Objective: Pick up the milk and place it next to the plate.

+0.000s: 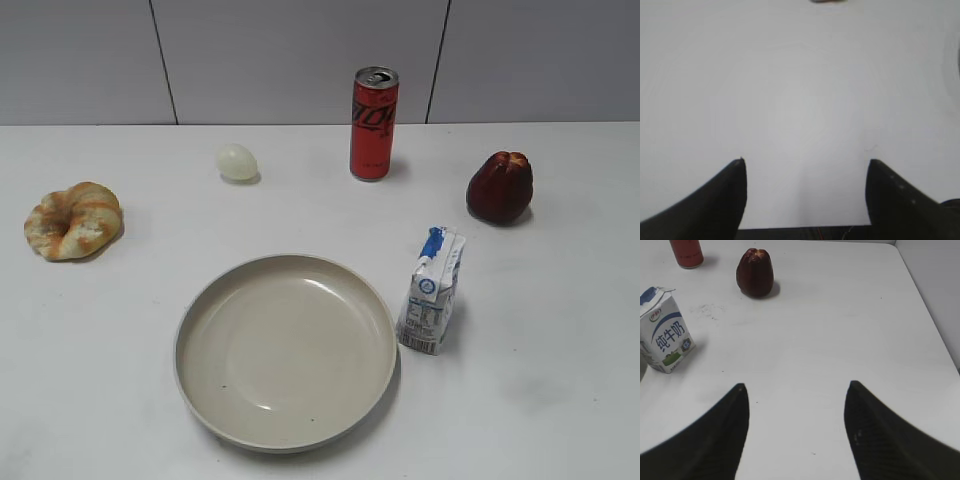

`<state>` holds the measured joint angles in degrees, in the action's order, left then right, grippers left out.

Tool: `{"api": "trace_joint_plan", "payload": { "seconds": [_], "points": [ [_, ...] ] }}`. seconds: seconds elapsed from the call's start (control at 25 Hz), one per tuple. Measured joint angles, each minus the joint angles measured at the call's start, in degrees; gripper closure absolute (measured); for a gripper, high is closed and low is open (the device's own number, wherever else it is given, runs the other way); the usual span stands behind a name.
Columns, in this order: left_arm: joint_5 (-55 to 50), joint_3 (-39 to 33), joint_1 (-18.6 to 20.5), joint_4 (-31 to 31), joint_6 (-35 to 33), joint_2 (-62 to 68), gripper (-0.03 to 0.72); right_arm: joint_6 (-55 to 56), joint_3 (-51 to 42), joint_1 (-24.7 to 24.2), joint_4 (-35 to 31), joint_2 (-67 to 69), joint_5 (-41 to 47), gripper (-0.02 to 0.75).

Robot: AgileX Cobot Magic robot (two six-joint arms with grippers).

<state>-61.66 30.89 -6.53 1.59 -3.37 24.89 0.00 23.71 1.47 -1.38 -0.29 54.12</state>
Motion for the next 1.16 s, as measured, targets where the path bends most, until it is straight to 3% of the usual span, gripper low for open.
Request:
{"api": "trace_joint_plan", "payload": {
  "seconds": [0.28,0.8,1.16],
  "points": [
    [-0.6,-2.5,0.0,4.7,-6.7,-11.2,0.133,0.0,0.0,0.0,0.0,0.0,0.1,0.279],
    [-0.6,-2.5,0.1,5.2,-7.4,-13.3,0.133,0.0,0.0,0.0,0.0,0.0,0.1,0.279],
    [-0.7,-2.5,4.6,5.2,-7.4,-24.1,0.133,0.0,0.0,0.0,0.0,0.0,0.0,0.279]
  ]
}}
